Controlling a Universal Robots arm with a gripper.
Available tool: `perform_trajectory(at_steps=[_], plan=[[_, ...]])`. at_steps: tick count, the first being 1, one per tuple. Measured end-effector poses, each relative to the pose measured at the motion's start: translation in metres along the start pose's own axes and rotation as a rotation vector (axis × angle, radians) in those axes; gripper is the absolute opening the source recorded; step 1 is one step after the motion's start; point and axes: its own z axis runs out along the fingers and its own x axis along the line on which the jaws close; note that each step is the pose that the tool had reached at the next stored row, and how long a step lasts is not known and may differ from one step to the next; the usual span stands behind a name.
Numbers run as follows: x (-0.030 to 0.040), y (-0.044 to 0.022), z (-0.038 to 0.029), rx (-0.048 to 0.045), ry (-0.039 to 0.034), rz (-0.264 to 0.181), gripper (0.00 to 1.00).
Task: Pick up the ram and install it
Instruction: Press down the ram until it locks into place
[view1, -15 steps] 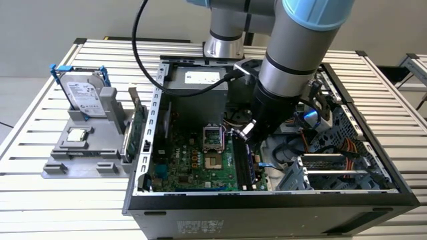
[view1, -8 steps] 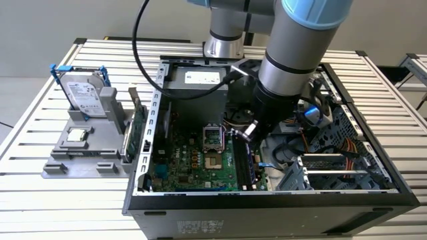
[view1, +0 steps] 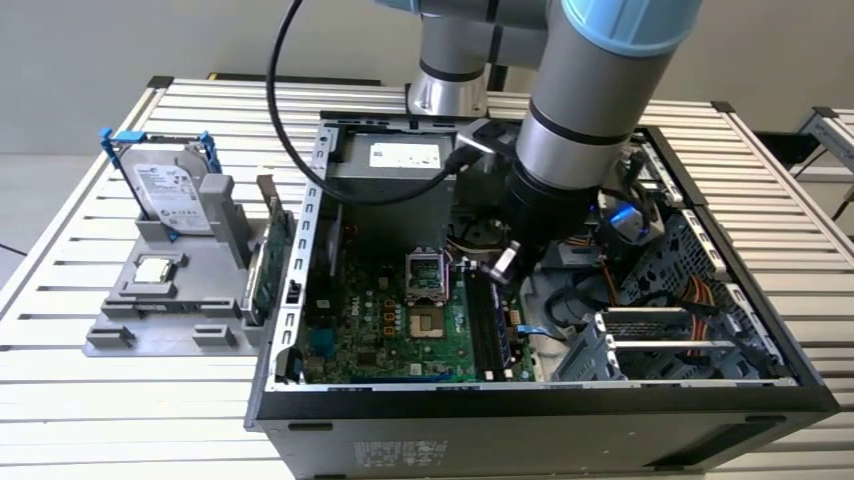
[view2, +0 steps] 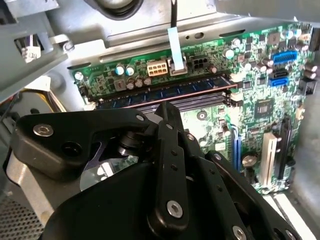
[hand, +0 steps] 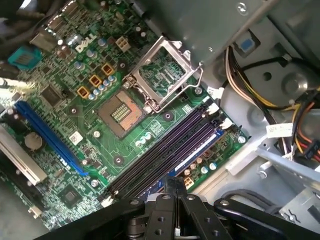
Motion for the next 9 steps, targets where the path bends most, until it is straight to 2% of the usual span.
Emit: perform_trajectory(at_steps=[9], plan=[[-0.0016,0.0014,0.0000,0.0042,0.0007,-0.140,0.00]])
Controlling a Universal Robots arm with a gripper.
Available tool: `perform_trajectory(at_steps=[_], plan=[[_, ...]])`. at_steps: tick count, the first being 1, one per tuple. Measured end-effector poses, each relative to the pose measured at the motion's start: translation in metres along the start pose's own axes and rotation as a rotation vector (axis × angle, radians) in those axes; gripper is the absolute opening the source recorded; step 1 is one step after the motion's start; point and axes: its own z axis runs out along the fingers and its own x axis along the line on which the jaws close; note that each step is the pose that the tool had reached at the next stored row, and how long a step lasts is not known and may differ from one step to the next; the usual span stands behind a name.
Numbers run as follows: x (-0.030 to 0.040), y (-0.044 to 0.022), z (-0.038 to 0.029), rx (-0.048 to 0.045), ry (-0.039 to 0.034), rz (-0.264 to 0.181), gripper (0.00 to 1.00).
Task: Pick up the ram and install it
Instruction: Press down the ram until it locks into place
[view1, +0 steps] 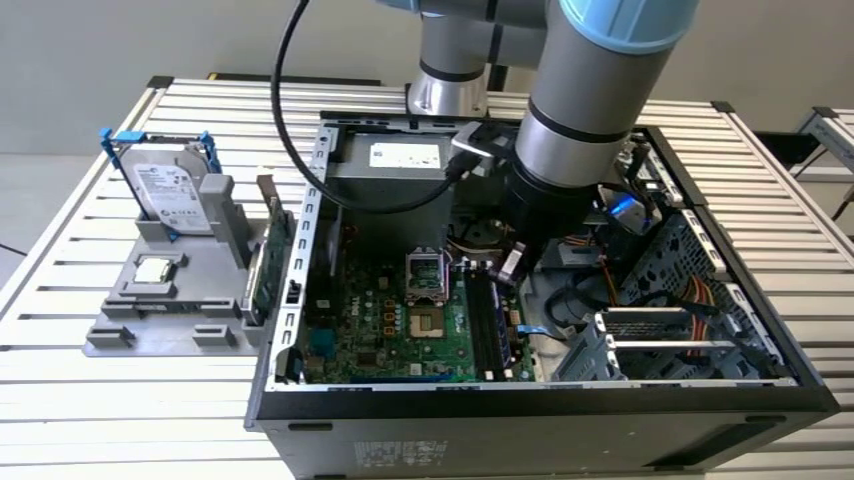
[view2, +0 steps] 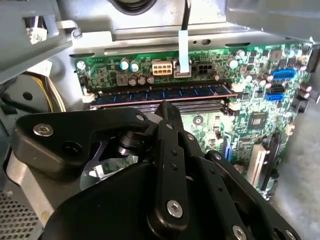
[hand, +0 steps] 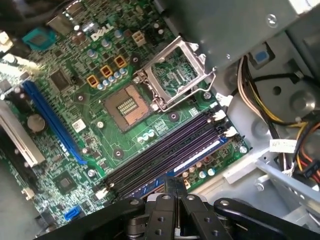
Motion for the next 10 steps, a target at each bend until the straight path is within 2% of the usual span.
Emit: perform_trajectory(at_steps=[10], plan=[[-0.0011,0.0007,0.0001,0.0051,0.0008,-0.171,0.00]])
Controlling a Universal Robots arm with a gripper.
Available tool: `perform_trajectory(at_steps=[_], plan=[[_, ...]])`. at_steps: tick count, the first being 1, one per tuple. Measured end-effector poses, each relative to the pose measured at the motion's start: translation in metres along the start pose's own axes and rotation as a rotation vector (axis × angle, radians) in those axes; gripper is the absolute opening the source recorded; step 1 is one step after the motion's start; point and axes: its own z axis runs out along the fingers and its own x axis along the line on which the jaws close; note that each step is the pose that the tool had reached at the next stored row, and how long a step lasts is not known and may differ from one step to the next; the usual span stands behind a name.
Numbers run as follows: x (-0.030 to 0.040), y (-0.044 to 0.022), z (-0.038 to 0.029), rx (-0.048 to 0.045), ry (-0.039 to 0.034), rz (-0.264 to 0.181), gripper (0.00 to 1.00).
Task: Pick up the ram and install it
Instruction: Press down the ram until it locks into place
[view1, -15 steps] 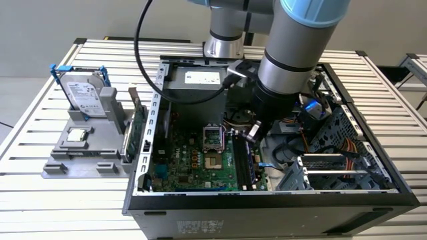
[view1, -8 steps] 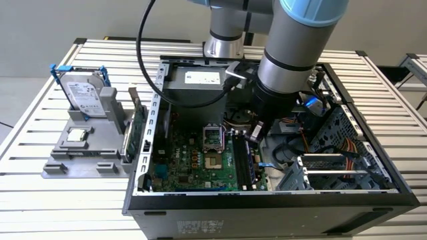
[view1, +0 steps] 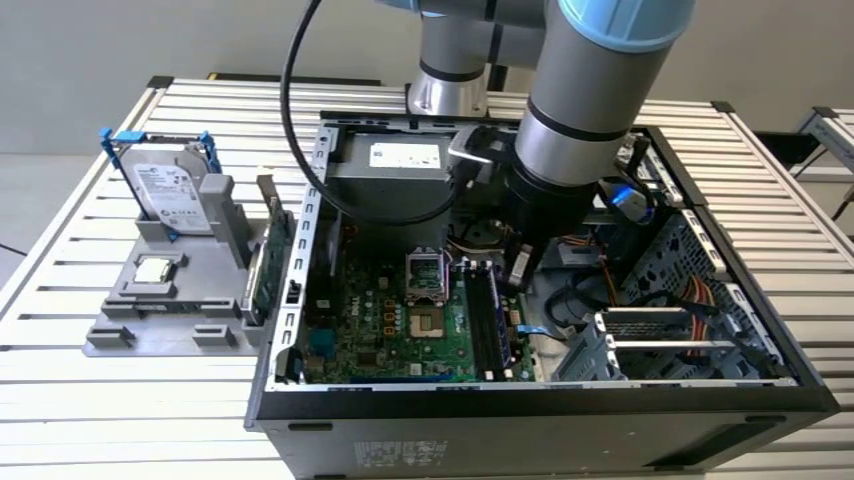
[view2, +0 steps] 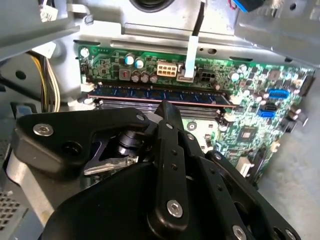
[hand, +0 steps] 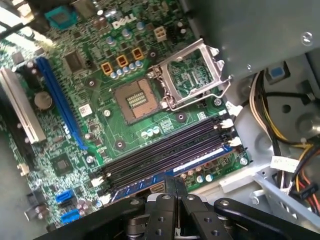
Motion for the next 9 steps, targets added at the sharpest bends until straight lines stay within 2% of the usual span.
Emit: perform_trajectory(at_steps=[9], plan=[[-0.0003,0.0002,0.0003,0.0047,0.0007,-0.158,0.00]])
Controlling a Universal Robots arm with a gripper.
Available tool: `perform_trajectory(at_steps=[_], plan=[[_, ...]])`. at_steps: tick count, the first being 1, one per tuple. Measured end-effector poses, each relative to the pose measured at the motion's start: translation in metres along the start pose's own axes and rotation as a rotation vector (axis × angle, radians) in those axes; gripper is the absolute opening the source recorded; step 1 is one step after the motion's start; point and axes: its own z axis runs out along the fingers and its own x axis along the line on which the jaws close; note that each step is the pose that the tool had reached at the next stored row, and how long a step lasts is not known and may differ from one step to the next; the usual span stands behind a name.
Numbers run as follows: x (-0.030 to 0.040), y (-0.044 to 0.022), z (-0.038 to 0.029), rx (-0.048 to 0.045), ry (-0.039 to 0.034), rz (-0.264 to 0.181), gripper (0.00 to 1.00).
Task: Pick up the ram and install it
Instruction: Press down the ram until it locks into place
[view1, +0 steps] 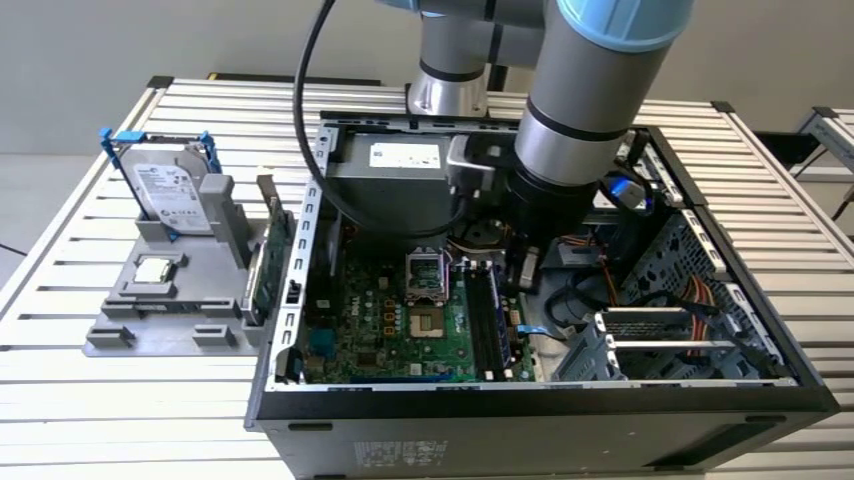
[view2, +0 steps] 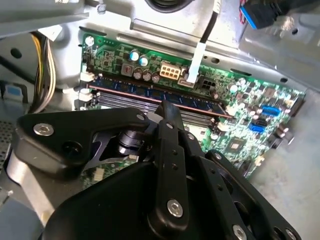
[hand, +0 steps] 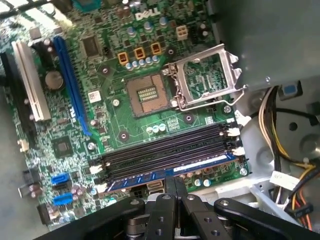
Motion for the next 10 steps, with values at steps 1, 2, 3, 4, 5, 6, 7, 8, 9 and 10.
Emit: perform_trajectory(at_steps=[1,2,3,4,5,6,7,8,9,10], plan=[[0.0000,0.0000,0.0000,0.0005,0.0000,-0.015,0.00],[-0.0001,0.0001,0.0001,0.0009,0.0001,-0.030,0.00],[-0.0002,0.0002,0.0002,0.0014,0.0002,-0.045,0.00],[-0.0002,0.0002,0.0003,0.0018,0.0003,-0.061,0.00],[-0.0002,0.0003,0.0003,0.0023,0.0005,-0.076,0.00],[-0.0003,0.0003,0.0004,0.0027,0.0005,-0.091,0.00],[-0.0003,0.0004,0.0005,0.0032,0.0006,-0.105,0.00],[-0.0003,0.0006,0.0007,0.0035,0.0007,-0.119,0.00],[-0.0003,0.0007,0.0009,0.0039,0.0006,-0.132,0.00],[-0.0002,0.0010,0.0011,0.0043,0.0007,-0.144,0.00]])
